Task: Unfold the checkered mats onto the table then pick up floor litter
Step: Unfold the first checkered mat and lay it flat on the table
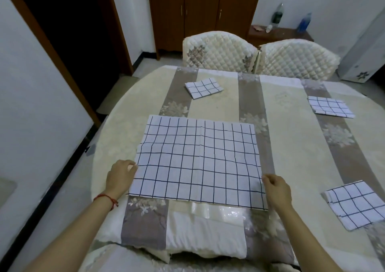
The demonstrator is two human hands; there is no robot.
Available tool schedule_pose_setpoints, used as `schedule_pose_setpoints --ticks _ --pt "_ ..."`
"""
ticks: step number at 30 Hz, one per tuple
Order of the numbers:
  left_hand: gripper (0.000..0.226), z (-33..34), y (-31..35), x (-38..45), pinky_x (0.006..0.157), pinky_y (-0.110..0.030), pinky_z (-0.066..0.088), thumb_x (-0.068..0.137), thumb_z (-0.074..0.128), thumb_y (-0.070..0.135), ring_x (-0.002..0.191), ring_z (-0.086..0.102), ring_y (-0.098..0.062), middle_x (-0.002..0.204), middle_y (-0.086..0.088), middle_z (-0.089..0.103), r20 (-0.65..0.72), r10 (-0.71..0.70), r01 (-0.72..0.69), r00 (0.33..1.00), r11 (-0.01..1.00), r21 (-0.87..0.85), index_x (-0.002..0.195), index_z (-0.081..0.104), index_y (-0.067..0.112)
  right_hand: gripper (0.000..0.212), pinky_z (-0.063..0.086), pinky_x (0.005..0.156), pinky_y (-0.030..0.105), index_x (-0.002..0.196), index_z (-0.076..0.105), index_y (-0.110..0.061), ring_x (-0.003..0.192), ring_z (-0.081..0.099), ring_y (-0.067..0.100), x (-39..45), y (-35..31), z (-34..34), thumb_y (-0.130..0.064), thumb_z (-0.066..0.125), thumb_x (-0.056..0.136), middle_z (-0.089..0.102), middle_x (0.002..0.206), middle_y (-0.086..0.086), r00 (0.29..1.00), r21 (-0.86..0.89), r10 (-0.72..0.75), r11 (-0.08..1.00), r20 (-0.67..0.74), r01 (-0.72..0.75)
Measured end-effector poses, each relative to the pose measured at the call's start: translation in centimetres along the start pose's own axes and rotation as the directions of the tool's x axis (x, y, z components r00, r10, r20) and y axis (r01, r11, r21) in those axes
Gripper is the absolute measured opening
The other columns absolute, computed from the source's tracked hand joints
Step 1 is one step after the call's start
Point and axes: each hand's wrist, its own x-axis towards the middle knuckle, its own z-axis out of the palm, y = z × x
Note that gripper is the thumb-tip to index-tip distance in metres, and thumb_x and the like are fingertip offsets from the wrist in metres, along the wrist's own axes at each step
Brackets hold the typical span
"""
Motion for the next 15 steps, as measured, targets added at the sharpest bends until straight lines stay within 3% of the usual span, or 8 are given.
schedule_pose_setpoints --ticks 4,8,12,15 --pt "0.043 2.3 2.0 1.9 0.091 -0.047 0.043 0.087 0.056 0.030 0.112 0.046 -0.040 0.122 -0.025 0.049 0.004 -0.142 0.142 0.990 0.989 0.047 0.120 0.052 0.003 0.025 0.043 0.084 0.038 0.102 0.065 -0.002 0.103 0.053 0.039 2.4 -0.7 3.2 -0.019 0.052 0.088 0.058 0.114 0.026 0.997 -0.126 0.059 0.990 -0.058 -0.066" --pt "0.046 3.9 3.5 2.9 0.085 -0.051 0.043 0.082 0.063 0.024 0.113 0.040 -0.042 0.123 -0.028 0.041 -0.062 -0.258 0.262 0.964 0.961 0.084 0.115 0.046 -0.004 0.033 0.042 0.085 0.043 0.112 0.051 0.003 0.109 0.044 0.042 2.8 -1.4 5.1 -0.019 0.054 0.088 0.044 0.121 0.027 0.981 -0.291 0.151 0.939 -0.125 -0.182" --pt "0.052 4.4 3.8 4.1 0.082 -0.050 0.046 0.082 0.064 0.015 0.104 0.051 -0.049 0.124 -0.034 0.041 0.023 -0.390 0.390 0.920 0.913 -0.119 0.118 0.036 -0.011 0.045 0.045 0.086 0.046 0.123 0.040 0.004 0.108 0.052 0.043 3.5 -1.7 5.7 -0.021 0.055 0.088 0.050 0.123 0.027 0.948 -0.178 0.296 0.933 -0.115 -0.313" --pt "0.041 3.7 2.9 4.5 0.076 -0.043 0.045 0.080 0.066 0.018 0.097 0.056 -0.044 0.107 -0.033 0.057 0.039 -0.359 0.360 0.933 0.915 -0.183 0.102 0.049 -0.012 0.033 0.044 0.080 0.039 0.112 0.050 0.003 0.099 0.056 0.040 3.6 -1.0 5.4 -0.018 0.054 0.087 0.060 0.111 0.025 0.936 -0.087 0.339 0.934 -0.092 -0.347"
